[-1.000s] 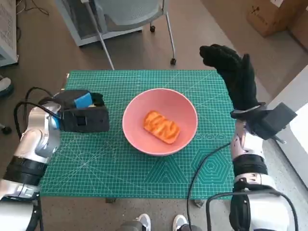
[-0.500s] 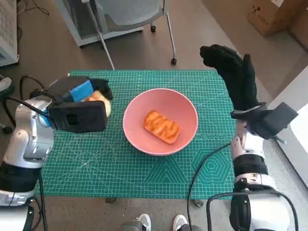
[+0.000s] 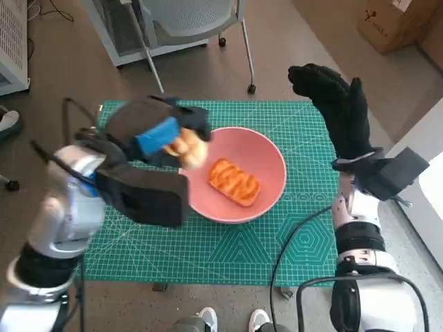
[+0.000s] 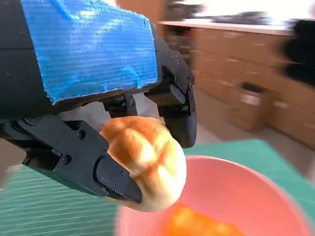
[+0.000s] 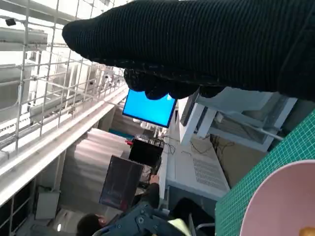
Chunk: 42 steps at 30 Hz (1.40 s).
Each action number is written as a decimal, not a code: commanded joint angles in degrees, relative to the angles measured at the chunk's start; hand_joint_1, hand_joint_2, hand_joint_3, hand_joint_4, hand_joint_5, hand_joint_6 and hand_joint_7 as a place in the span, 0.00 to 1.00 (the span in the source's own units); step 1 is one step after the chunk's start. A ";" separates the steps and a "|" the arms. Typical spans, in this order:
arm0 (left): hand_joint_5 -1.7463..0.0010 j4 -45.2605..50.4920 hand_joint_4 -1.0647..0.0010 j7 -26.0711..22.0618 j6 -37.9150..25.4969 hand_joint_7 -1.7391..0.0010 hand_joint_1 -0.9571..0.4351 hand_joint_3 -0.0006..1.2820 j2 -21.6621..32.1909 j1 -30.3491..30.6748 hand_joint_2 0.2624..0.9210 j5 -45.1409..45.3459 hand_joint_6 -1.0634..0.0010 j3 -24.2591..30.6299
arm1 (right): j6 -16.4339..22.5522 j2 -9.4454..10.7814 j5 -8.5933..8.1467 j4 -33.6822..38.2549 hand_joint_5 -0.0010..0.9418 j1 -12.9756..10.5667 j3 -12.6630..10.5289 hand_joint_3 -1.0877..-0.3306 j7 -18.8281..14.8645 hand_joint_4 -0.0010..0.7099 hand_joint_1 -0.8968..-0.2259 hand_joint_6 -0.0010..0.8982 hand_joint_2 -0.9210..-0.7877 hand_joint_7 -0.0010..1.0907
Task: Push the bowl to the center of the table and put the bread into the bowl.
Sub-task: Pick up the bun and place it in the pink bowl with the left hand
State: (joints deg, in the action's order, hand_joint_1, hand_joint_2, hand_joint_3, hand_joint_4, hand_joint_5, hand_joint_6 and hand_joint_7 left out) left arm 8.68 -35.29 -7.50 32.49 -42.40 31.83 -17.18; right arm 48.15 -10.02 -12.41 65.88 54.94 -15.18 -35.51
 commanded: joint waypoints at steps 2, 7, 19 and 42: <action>0.33 -5.10 0.29 -0.41 4.97 0.44 0.69 0.04 -2.73 -2.81 0.95 -2.07 0.32 -2.28 | 0.01 0.17 0.62 0.17 0.00 -1.67 0.53 0.59 0.65 0.26 0.40 0.35 0.00 0.00; 0.28 -10.06 0.30 0.52 8.81 0.51 0.69 0.05 -4.62 -4.10 0.95 -2.29 0.27 -3.42 | 0.34 0.19 0.75 -0.33 0.00 -2.05 0.80 0.59 0.95 0.26 0.39 0.35 0.00 0.00; 0.36 -16.94 0.39 1.27 10.06 0.33 0.64 0.09 -8.37 -4.53 0.99 -2.50 0.44 -3.45 | 0.05 -0.09 -0.07 -1.03 0.00 -2.71 0.46 0.59 0.79 0.26 0.39 0.35 0.00 0.00; 1.00 -17.66 0.99 0.04 8.99 0.87 0.42 0.01 -7.20 -2.24 0.81 -9.60 0.91 1.15 | -0.53 0.29 0.04 -0.80 0.01 -1.99 0.76 0.59 1.61 0.27 0.42 0.35 0.00 0.00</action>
State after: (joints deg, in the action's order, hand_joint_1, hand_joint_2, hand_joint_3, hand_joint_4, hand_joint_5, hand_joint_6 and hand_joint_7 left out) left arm -8.70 -35.85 0.43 24.29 -45.38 23.78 -17.59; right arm 48.63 -10.08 -12.72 64.24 53.26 -14.70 -34.60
